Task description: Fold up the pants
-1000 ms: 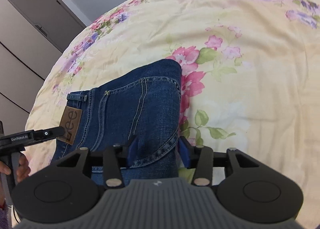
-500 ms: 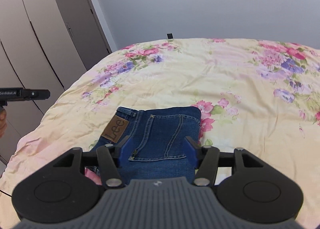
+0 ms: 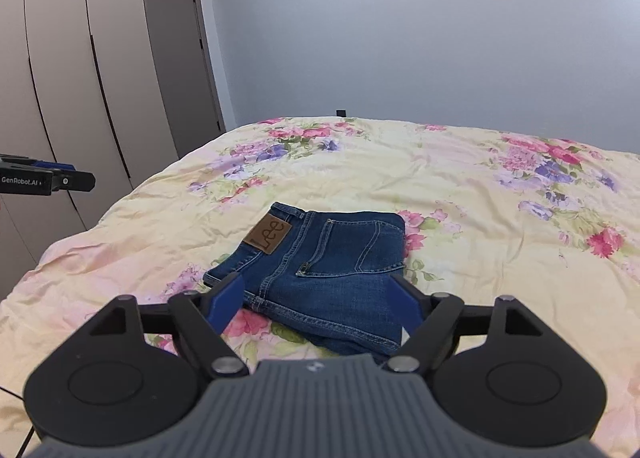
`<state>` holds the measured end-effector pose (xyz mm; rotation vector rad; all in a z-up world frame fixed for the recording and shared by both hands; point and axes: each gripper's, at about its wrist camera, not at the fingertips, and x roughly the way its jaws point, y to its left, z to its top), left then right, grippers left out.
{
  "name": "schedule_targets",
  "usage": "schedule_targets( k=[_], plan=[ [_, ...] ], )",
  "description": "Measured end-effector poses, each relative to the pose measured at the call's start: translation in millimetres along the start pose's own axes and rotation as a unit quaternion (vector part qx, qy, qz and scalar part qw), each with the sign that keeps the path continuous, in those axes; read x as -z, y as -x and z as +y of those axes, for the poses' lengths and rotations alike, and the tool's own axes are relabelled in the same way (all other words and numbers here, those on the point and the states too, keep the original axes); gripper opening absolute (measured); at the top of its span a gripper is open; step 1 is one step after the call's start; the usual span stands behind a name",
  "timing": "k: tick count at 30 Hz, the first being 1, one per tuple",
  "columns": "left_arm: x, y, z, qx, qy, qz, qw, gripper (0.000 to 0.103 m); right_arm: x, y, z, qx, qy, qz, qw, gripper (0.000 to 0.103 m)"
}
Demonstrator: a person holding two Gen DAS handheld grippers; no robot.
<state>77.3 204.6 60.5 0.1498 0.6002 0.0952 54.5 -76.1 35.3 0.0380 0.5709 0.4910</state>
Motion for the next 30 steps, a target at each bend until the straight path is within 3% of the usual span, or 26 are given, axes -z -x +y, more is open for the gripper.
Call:
schedule_targets(
  k=[3, 7, 10, 15, 26, 30],
  plan=[
    [11.5, 2.1, -17.9, -0.018, 0.007, 0.001, 0.9998, 0.09, 12.1, 3.2, 5.0, 0.009, -0.022, 0.006, 1.0, 0.077],
    [23.7, -3.0, -36.2, -0.007, 0.036, 0.01, 0.9993, 0.09, 25.1, 2.6, 12.1, 0.022, -0.027, 0.004, 0.999, 0.078],
    [33.0, -8.3, -51.4, -0.001, 0.042, 0.015, 0.999, 0.09, 33.1, -1.7, 18.0, 0.044, -0.015, 0.008, 0.999, 0.078],
    [50.3, -21.1, -70.7, -0.006, 0.038, 0.039, 0.9985, 0.09, 42.4, -10.7, 19.3, 0.043, -0.022, 0.018, 0.999, 0.078],
    [64.4, -29.9, -86.8, -0.016, 0.026, 0.057, 0.9979, 0.09, 57.9, -23.6, 19.7, 0.061, -0.016, 0.035, 0.997, 0.078],
    [64.4, -27.5, -86.8, 0.002, 0.034, 0.059, 0.9977, 0.09, 58.0, -21.1, 21.3, 0.057, -0.014, 0.031, 0.998, 0.078]
  ],
)
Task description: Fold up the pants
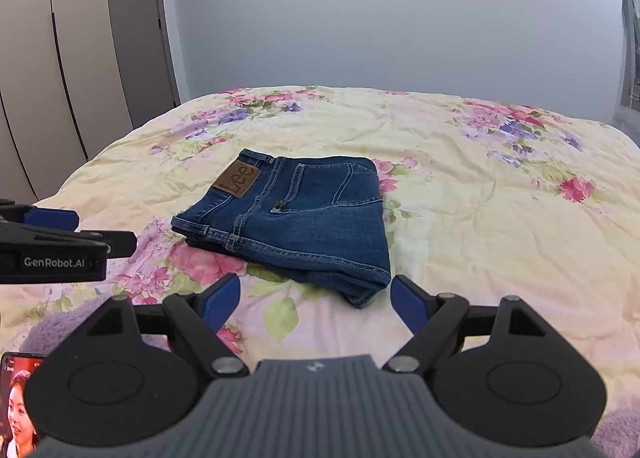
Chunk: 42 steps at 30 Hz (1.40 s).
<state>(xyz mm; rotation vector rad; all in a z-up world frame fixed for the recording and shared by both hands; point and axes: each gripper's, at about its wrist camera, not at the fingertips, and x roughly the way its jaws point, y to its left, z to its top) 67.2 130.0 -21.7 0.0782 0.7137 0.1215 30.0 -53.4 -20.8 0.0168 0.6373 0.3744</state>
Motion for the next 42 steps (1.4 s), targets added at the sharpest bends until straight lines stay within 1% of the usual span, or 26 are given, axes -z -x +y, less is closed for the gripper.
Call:
schedule_targets(
  k=[18, 42],
  plan=[
    [-2.0, 6.0, -0.7, 0.001, 0.001, -0.003, 1.0, 0.09, 1.6, 11.8, 4.1, -0.004, 0.003, -0.011, 1.0, 0.079],
    [-2.5, 7.7, -0.4, 0.0, -0.004, -0.004, 1.0, 0.09, -0.8, 16.4, 5.3, -0.006, 0.005, -0.016, 1.0, 0.079]
  ],
)
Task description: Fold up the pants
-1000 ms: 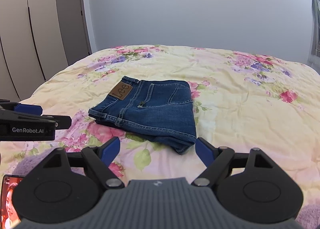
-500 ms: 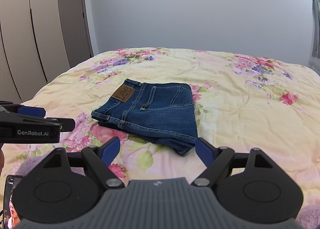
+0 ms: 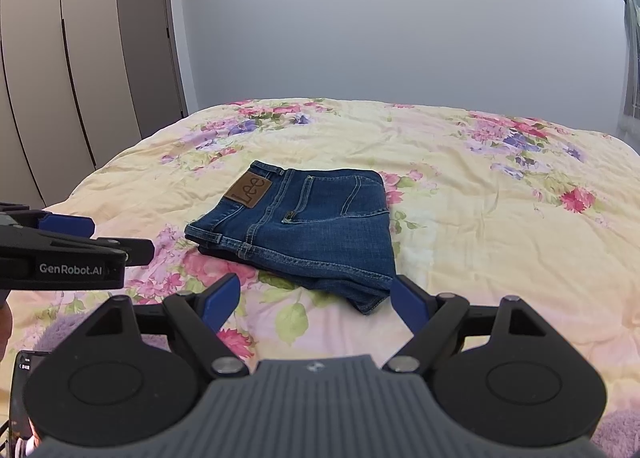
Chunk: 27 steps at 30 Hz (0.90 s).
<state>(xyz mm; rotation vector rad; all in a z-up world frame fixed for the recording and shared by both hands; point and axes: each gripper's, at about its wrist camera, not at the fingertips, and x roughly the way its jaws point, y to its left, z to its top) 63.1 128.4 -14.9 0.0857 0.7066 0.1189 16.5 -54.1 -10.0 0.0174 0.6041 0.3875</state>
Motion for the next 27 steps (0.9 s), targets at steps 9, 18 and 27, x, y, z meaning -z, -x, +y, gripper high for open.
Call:
schedule_targets(
  k=[9, 18, 27],
  plan=[
    [-0.2, 0.7, 0.4, 0.002, -0.002, -0.002, 1.0, 0.09, -0.1, 0.9, 0.9, -0.001, -0.001, 0.001, 1.0, 0.079],
    [-0.7, 1.4, 0.2, 0.002, -0.003, -0.004, 1.0, 0.09, 0.6, 1.7, 1.9, -0.002, -0.002, -0.001, 1.0, 0.079],
    [-1.2, 2.7, 1.3, 0.0, -0.005, -0.006, 1.0, 0.09, 0.8, 1.7, 2.1, -0.002, -0.003, -0.002, 1.0, 0.079]
  ],
)
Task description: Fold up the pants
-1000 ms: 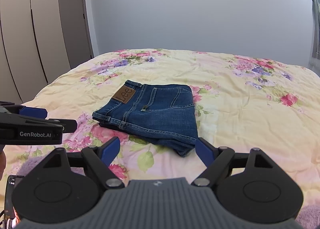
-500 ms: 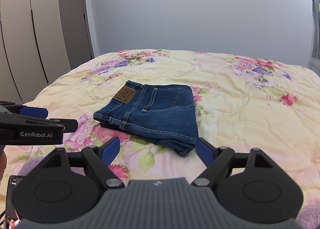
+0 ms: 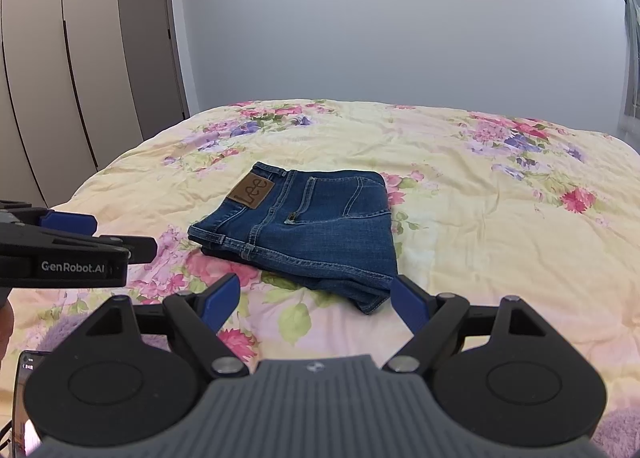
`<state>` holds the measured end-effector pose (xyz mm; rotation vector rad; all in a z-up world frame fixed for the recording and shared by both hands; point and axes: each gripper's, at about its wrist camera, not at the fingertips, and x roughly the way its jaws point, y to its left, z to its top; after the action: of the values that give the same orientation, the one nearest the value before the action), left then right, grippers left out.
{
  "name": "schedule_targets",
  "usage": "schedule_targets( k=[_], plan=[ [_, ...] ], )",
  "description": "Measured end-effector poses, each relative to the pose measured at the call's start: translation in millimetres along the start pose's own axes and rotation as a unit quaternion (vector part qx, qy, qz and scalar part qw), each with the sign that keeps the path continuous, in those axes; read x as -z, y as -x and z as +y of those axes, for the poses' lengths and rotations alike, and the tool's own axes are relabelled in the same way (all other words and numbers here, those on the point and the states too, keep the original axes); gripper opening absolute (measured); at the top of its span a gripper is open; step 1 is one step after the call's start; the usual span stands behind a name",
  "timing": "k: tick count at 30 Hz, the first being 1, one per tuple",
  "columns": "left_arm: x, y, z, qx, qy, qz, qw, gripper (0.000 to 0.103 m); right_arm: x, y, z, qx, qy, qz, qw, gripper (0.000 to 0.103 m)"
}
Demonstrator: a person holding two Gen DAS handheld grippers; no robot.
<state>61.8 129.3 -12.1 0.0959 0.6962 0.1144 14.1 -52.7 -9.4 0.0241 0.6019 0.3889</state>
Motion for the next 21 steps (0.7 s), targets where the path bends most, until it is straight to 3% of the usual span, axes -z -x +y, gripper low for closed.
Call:
schedule_targets(
  k=[21],
  plan=[
    [-3.2, 2.5, 0.4, -0.002, -0.007, -0.006, 1.0, 0.09, -2.8, 1.7, 1.6, 0.0, 0.003, -0.004, 1.0, 0.079]
  ],
)
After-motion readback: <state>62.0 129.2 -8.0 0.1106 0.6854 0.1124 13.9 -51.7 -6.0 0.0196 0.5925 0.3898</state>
